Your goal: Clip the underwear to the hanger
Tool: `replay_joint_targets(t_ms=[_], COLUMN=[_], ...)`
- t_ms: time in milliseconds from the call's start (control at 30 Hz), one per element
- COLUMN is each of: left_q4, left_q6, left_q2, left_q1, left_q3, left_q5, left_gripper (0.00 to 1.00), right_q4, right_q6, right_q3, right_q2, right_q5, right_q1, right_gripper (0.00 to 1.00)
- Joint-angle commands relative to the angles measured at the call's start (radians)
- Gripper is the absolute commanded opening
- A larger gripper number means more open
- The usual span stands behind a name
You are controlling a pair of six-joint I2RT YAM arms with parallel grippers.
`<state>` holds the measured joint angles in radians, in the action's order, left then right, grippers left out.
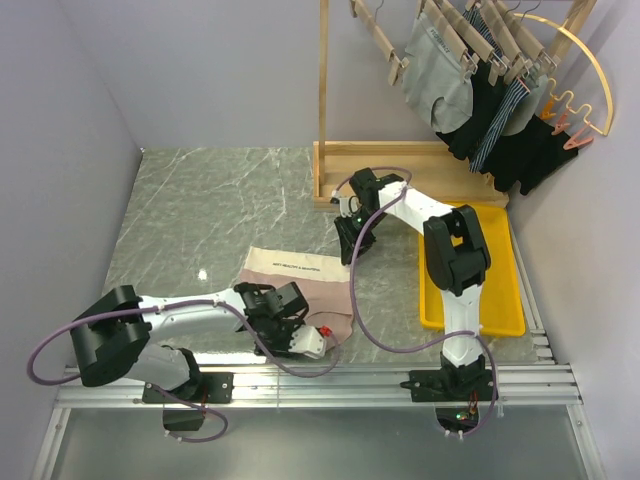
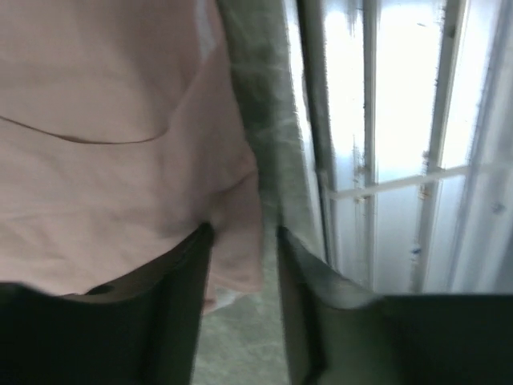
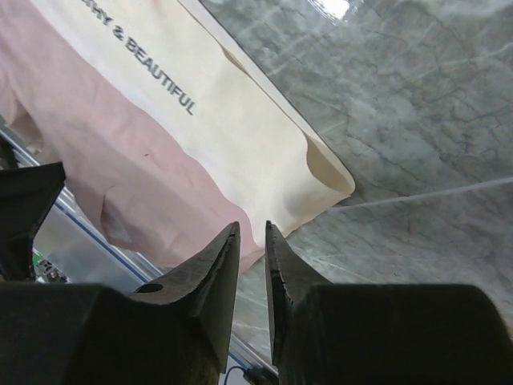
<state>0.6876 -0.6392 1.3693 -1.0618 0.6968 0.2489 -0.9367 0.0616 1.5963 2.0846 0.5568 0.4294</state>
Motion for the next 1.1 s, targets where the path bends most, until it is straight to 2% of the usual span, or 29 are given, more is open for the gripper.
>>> replay_joint_targets(t_ms=[0,33,167,233,400,467,500,633,667,700,733,800,933,1033,1067], left_q4=[-0.1,-0.106,-0.059,-0.013,0.032,0.053,0.056,0.047,0.046,0.047,0.047,0.046,0.017,-0.013,-0.022], left_q6=[0.065,0.07,0.064,0.044,0.045,0.041,0.041,0.088,0.104,0.136,0.148,0.179,0.214,0.274,0.292], left_q2=[0.045,0.05,0.1,0.108,0.131,0.137,0.123,0.018,-0.007,-0.05,-0.067,-0.116,-0.176,-0.197,-0.197], left_q1=[-0.041,-0.052,-0.072,-0.073,-0.073,-0.073,-0.073,-0.04,0.001,0.028,0.054,0.13,0.244,0.359,0.417], left_q3=[-0.002,0.001,0.055,0.081,0.15,0.168,0.178,0.211,0.23,0.272,0.297,0.361,0.414,0.435,0.449], left_q5=[-0.062,-0.069,0.013,0.059,0.179,0.202,0.204,0.22,0.231,0.256,0.262,0.273,0.239,0.248,0.263], left_gripper=[0.42,0.32,0.12,0.06,0.05,0.16,0.32,0.55,0.59,0.62,0.69,0.74,0.79,0.81,0.82], right_q4=[0.01,0.012,0.015,0.015,0.022,0.021,0.018,0.021,0.033,0.039,0.048,0.09,0.159,0.248,0.325], right_q6=[0.024,0.029,0.041,0.05,0.064,0.07,0.078,0.089,0.089,0.089,0.087,0.075,0.061,0.037,0.023], right_q3=[-0.013,-0.016,-0.027,-0.042,-0.091,-0.107,-0.105,-0.087,-0.07,-0.062,-0.053,-0.029,0.036,0.096,0.105], right_q2=[0.014,0.02,0.026,0.019,-0.009,-0.02,-0.041,-0.141,-0.17,-0.232,-0.265,-0.367,-0.517,-0.625,-0.65], right_q5=[-0.027,-0.04,-0.083,-0.095,-0.136,-0.135,-0.126,-0.084,-0.074,-0.055,-0.025,-0.002,-0.008,-0.093,-0.165], right_q1=[0.003,0.0,0.002,0.002,0.005,0.005,0.002,-0.021,-0.03,-0.049,-0.063,-0.095,-0.126,-0.145,-0.15], right_gripper=[0.27,0.27,0.26,0.26,0.26,0.26,0.26,0.32,0.36,0.46,0.52,0.64,0.66,0.69,0.71])
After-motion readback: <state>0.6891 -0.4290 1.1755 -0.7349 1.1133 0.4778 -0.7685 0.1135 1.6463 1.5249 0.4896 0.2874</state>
